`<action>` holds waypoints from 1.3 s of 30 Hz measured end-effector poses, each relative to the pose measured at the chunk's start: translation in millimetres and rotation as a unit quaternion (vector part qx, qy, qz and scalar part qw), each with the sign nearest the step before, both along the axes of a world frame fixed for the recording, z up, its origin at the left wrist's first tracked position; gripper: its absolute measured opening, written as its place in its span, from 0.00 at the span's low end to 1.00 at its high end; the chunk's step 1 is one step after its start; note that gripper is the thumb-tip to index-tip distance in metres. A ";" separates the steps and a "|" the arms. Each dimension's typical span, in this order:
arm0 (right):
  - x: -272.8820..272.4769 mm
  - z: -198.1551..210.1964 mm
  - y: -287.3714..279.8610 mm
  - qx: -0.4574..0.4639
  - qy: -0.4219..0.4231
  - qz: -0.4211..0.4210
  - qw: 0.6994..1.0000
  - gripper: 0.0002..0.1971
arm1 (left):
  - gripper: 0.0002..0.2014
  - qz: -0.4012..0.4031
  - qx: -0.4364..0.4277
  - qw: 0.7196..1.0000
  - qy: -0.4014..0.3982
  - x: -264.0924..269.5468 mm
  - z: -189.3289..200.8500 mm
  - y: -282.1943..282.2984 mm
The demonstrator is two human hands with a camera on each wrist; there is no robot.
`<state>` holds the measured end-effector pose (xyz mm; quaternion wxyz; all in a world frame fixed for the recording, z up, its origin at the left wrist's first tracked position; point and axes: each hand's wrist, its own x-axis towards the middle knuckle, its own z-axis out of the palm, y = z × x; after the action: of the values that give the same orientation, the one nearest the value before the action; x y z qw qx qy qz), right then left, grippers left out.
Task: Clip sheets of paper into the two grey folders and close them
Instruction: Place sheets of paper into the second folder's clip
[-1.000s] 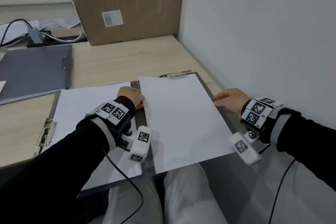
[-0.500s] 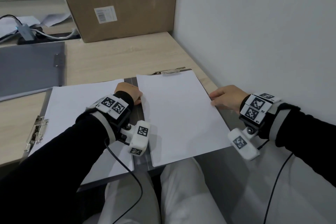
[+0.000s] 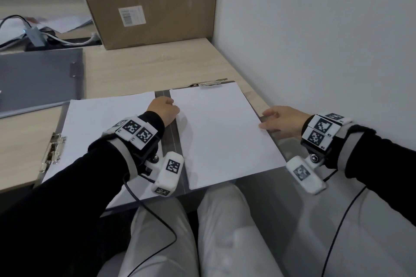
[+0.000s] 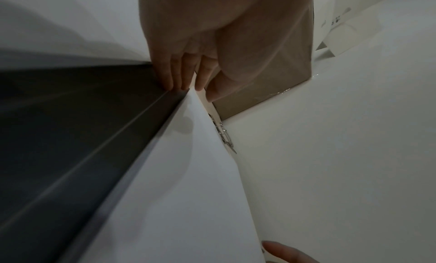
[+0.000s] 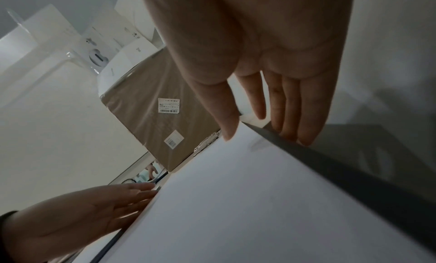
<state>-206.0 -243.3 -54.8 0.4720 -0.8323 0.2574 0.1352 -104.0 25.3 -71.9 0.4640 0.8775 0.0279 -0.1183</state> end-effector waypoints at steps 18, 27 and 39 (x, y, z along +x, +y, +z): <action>-39.1 -35.1 -8.7 -0.200 0.009 0.295 0.934 0.78 | 0.32 -0.114 0.069 0.991 0.032 -33.6 -2.6 3.9; -38.7 -29.9 -4.8 -0.246 0.023 0.287 0.926 0.74 | 0.32 -0.110 0.080 0.991 0.016 -33.2 -7.9 0.2; 12.9 29.3 27.4 -0.237 0.009 0.204 0.950 0.40 | 0.21 -0.121 0.109 0.986 -0.036 -0.6 10.0 -2.6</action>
<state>-193.1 -215.8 -25.5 0.2207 -0.9537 0.1110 0.1715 -104.6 22.7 -61.9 0.3489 0.9232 -0.0821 -0.1384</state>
